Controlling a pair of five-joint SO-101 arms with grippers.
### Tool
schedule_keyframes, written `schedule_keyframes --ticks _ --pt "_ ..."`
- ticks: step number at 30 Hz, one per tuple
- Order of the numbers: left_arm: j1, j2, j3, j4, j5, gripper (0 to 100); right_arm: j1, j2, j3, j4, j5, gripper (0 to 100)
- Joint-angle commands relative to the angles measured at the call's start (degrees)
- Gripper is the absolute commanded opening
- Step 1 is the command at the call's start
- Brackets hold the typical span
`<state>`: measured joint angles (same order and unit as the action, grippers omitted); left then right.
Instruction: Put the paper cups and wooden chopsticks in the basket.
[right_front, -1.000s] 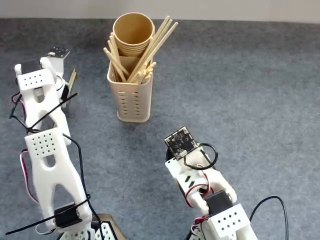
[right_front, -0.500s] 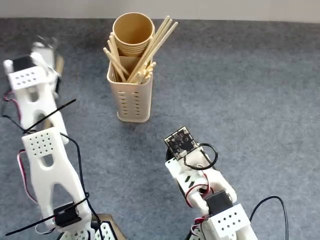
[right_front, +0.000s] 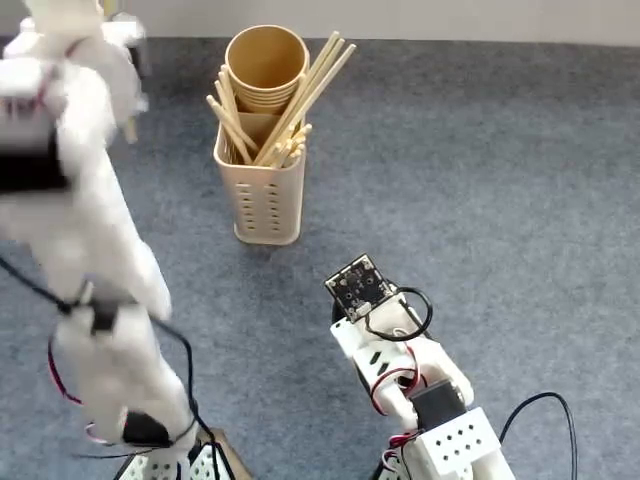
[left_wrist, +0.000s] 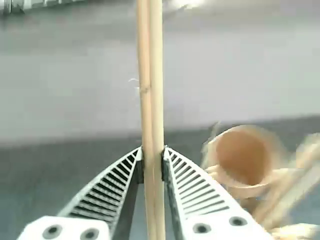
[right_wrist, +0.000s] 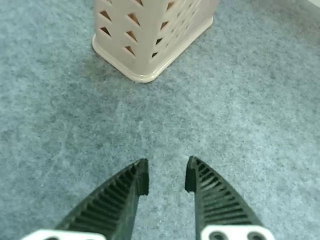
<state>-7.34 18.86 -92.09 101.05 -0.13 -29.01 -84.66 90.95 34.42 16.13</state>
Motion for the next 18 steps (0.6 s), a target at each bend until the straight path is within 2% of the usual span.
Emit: schedule_keyframes --ticks 1,9,11,14,18 --pt "11.2 -21.8 4.7 0.4 0.6 0 -0.1 -0.3 -0.2 -0.7 0.7 13.9" --pt "20.4 -45.2 44.7 -0.2 1.3 0 -0.1 -0.3 -0.2 -0.7 0.7 13.9" --pt "22.4 -51.6 55.2 -3.0 1.3 0 -0.1 -0.3 -0.2 -0.7 0.7 13.9" --pt "23.6 -60.8 77.1 -14.2 1.2 0 -0.1 -0.3 -0.1 -0.7 0.7 13.9" --pt "21.2 -67.6 102.2 -39.4 1.0 0 -0.1 -0.3 -0.1 -0.7 0.7 13.9"
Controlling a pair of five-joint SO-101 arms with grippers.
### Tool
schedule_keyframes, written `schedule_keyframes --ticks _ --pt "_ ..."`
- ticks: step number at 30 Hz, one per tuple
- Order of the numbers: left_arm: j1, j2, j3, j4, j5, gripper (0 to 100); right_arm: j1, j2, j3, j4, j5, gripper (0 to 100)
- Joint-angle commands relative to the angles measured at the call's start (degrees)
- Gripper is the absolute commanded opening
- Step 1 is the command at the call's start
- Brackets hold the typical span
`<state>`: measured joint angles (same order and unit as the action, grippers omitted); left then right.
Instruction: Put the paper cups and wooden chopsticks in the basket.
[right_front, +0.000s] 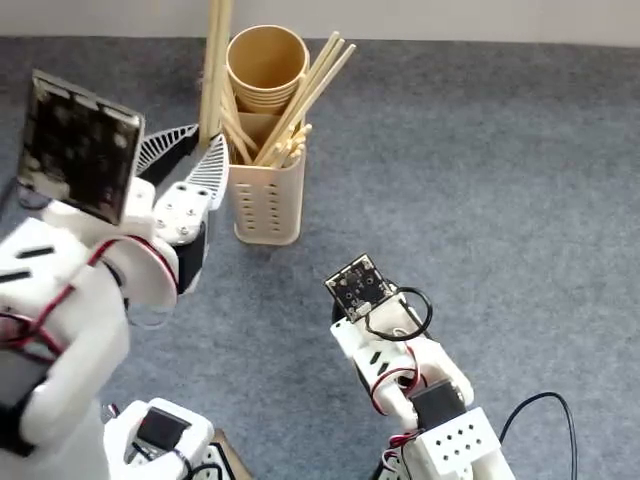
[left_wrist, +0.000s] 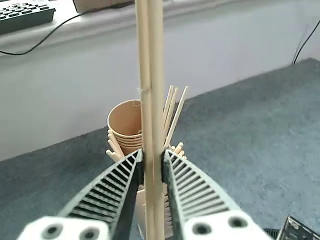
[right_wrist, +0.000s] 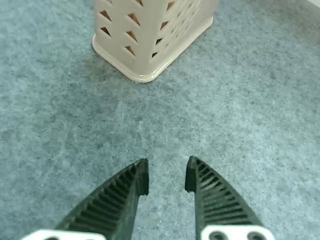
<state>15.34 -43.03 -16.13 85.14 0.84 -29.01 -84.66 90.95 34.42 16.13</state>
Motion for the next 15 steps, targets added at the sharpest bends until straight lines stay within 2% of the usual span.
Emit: schedule_keyframes --ticks 1,4,6,9,15 --pt "-2.3 -5.8 29.8 -30.2 0.5 0 -0.1 -0.3 -0.1 -0.7 0.7 13.9" --pt "-3.9 -5.8 36.5 -47.3 1.2 0 -0.1 -0.3 -0.1 -0.7 0.7 13.9" --pt "-4.0 -5.8 38.9 -54.9 1.2 0 -0.2 -0.3 -0.1 -0.7 0.7 13.9" --pt "-4.3 -5.4 40.1 -59.3 1.1 0 -0.3 -0.2 0.4 -0.7 0.7 13.9" --pt "-6.2 2.9 35.7 -60.9 1.1 0 -1.7 -0.5 2.2 -0.9 0.8 13.9"
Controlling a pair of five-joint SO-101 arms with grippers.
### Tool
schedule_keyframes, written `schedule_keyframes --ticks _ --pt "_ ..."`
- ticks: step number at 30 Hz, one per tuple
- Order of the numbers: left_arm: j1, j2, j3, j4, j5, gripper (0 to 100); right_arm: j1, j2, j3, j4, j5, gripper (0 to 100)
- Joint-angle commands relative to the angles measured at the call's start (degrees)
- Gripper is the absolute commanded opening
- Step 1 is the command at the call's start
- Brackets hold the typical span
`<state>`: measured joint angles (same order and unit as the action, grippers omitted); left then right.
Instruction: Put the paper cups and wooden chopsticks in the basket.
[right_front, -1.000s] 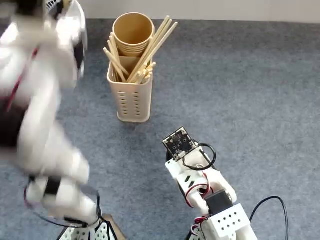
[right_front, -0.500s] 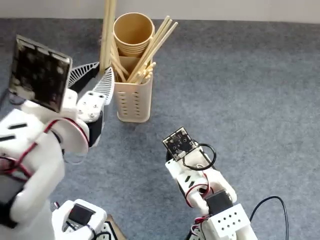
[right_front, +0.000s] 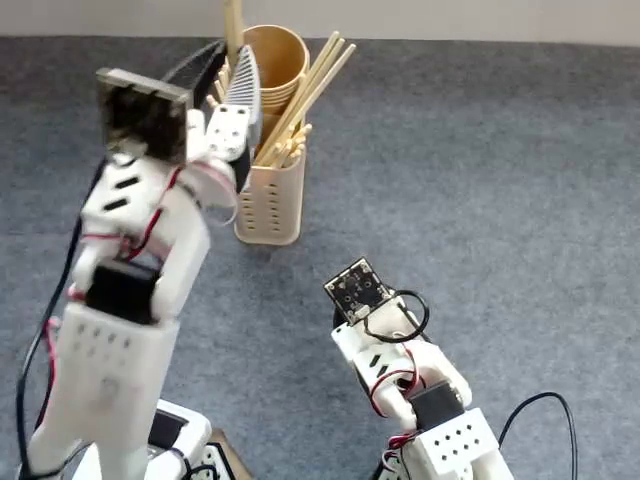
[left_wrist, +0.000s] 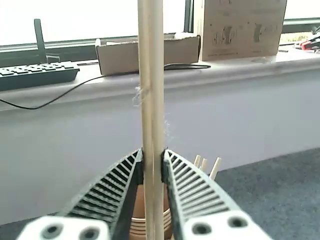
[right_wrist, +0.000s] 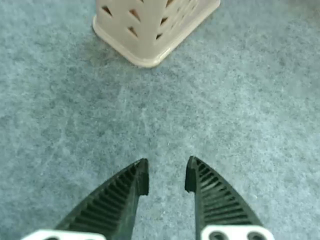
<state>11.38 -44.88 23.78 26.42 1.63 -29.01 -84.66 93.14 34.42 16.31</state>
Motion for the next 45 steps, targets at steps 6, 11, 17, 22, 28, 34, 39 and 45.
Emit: schedule_keyframes --ticks 6,11,17,22,28,34,39,45 --pt "-5.1 18.4 -9.8 -3.4 0.4 0 -1.9 -0.5 0.2 -0.9 0.6 13.9" --pt "-5.8 27.6 -13.1 -5.5 0.4 0 -1.9 -0.5 0.2 -1.0 0.6 13.9" --pt "-5.8 26.8 -14.5 -2.2 0.5 7 -1.9 -0.5 0.3 -1.0 0.6 13.9" --pt "-5.7 22.1 -14.0 1.3 0.5 16 -1.9 -0.5 0.3 -1.0 0.6 13.9" --pt "-6.0 19.6 -14.5 2.8 0.5 16 -1.9 -0.5 0.3 -1.0 0.6 13.9" --pt "-13.6 19.6 -16.9 2.7 1.1 16 -1.8 -0.5 0.3 -1.0 0.6 13.9" --pt "-29.1 25.9 -23.8 2.9 16.4 8 -1.8 -0.5 0.3 -1.0 0.6 13.9" --pt "-30.7 55.0 -39.9 7.7 16.9 12 -1.8 -0.5 0.3 -1.0 0.6 13.9"
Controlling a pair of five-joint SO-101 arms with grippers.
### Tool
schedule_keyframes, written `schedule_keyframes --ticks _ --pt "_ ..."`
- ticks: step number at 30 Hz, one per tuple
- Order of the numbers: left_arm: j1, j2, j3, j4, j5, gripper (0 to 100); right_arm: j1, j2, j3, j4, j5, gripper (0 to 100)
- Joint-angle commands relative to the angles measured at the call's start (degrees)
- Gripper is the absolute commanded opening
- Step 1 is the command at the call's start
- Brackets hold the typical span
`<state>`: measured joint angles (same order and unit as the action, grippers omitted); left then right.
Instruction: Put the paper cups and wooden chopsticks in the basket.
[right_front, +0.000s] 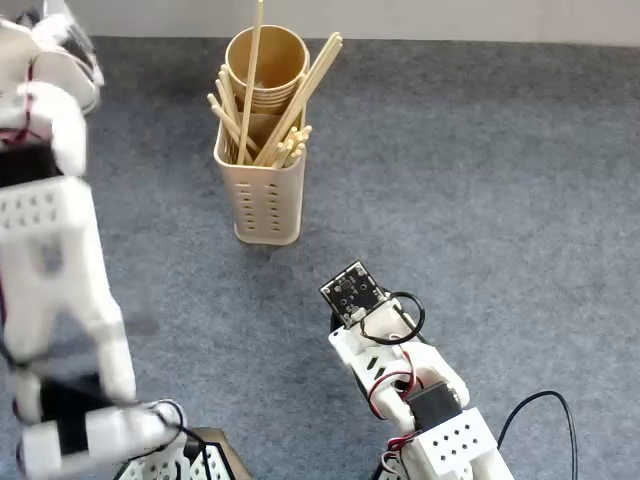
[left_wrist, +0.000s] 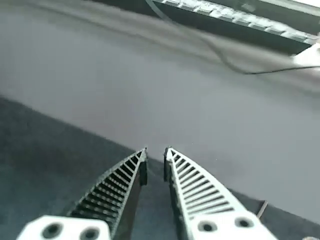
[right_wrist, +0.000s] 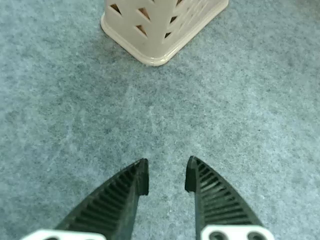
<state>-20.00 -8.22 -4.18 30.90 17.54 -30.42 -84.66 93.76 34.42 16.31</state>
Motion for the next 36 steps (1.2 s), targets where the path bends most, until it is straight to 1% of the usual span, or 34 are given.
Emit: schedule_keyframes --ticks 1,5,11,13,15,18,22,27,30,33,36 --pt "1.8 24.2 -16.0 4.7 1.0 13 -0.4 -0.5 -0.3 -1.0 0.6 13.9" --pt "7.3 46.3 -36.3 12.5 1.0 18 -0.5 -0.5 -0.3 -1.0 0.6 13.9" --pt "12.6 74.5 -73.2 25.3 0.9 19 -0.4 -0.5 -0.3 -1.0 0.6 13.9" --pt "13.9 81.5 -83.4 29.7 -1.1 19 -0.3 -0.5 -0.3 -1.0 0.6 13.9" --pt "15.7 86.5 -90.2 32.5 -4.7 19 -0.3 -0.5 -0.3 -1.0 0.7 13.9" --pt "16.7 89.6 -90.5 32.7 -6.9 19 -0.3 -0.5 -0.3 -1.0 0.7 13.9" --pt "16.6 89.7 -86.5 30.3 -7.2 19 -0.2 -0.5 -0.4 -1.0 0.7 13.9" --pt "16.8 90.6 -84.6 30.3 -7.3 19 -0.2 -0.5 -0.4 -1.0 0.7 13.9" --pt "16.7 91.8 -81.4 26.4 -7.3 18 -0.2 -0.5 -0.4 -1.0 0.7 13.9" --pt "16.6 92.1 -78.7 22.9 -8.4 11 -0.2 -0.5 -0.4 -1.0 0.7 13.9" --pt "16.7 92.2 -76.7 20.5 -14.9 1 -0.2 -0.5 -0.4 -1.0 0.7 13.9"
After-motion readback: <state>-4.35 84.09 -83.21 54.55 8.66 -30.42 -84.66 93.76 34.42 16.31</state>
